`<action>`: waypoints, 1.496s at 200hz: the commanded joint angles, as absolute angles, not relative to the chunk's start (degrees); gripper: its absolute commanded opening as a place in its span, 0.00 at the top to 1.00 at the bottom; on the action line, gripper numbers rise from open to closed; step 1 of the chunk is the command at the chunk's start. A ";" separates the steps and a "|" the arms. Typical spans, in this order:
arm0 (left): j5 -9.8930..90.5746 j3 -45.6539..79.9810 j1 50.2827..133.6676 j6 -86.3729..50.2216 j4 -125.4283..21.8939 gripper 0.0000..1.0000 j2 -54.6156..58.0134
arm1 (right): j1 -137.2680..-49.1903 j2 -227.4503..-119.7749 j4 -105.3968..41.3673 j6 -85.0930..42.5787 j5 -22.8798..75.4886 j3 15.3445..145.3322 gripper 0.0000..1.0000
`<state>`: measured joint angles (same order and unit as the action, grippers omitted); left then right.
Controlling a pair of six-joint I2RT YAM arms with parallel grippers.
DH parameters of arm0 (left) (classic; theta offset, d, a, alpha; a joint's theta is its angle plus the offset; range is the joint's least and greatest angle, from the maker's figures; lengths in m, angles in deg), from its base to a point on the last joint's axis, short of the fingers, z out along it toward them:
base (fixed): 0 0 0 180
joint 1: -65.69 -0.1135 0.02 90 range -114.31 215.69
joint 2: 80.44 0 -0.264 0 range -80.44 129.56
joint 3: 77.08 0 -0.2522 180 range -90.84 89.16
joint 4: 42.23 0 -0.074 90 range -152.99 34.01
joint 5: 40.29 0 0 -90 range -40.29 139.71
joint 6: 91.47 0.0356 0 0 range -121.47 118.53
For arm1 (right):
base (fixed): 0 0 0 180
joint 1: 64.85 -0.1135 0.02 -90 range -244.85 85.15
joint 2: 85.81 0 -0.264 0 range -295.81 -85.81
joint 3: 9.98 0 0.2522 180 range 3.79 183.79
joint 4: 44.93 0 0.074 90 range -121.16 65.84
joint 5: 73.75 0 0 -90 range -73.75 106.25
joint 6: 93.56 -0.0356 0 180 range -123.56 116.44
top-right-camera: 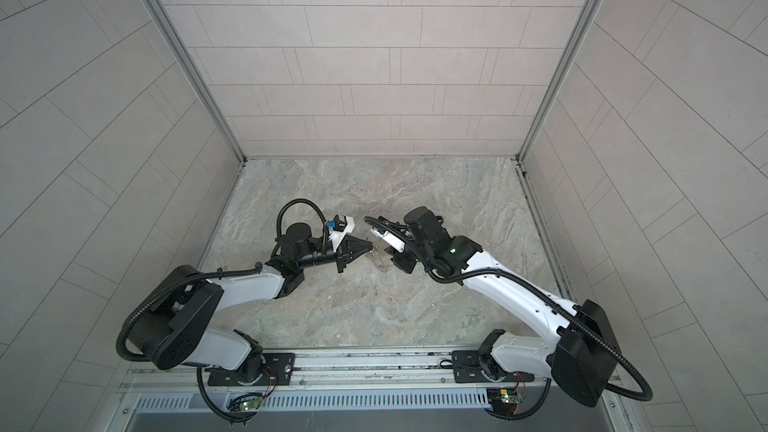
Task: Remove the keys from the keyring
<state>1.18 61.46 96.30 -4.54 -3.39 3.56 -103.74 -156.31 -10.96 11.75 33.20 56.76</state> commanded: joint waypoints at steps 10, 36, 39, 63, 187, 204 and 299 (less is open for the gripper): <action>-0.47 61.66 96.28 -5.01 0.71 1.00 3.30 | -103.76 -160.32 -9.43 18.24 34.91 58.77 0.76; -0.56 61.65 96.29 -4.77 0.62 1.00 3.39 | -103.73 -160.78 -12.01 19.25 33.81 58.13 0.75; -0.63 61.65 96.29 -4.79 0.66 1.00 3.49 | -103.75 -160.78 -12.36 19.42 33.75 58.06 0.75; -1.00 61.14 96.35 -4.67 0.55 1.00 3.80 | -103.70 -160.96 -12.46 21.17 34.64 58.79 0.74; -2.78 60.38 96.45 -4.05 -0.44 1.00 4.09 | -103.63 -161.48 -8.87 31.23 40.92 61.06 0.77; -3.17 60.35 96.45 -4.07 -0.63 1.00 3.91 | -103.61 -162.09 -9.10 33.09 40.25 61.43 0.77; -4.86 59.90 96.80 -3.33 -1.94 1.00 3.36 | -102.56 -164.27 -6.94 33.31 43.17 63.67 0.80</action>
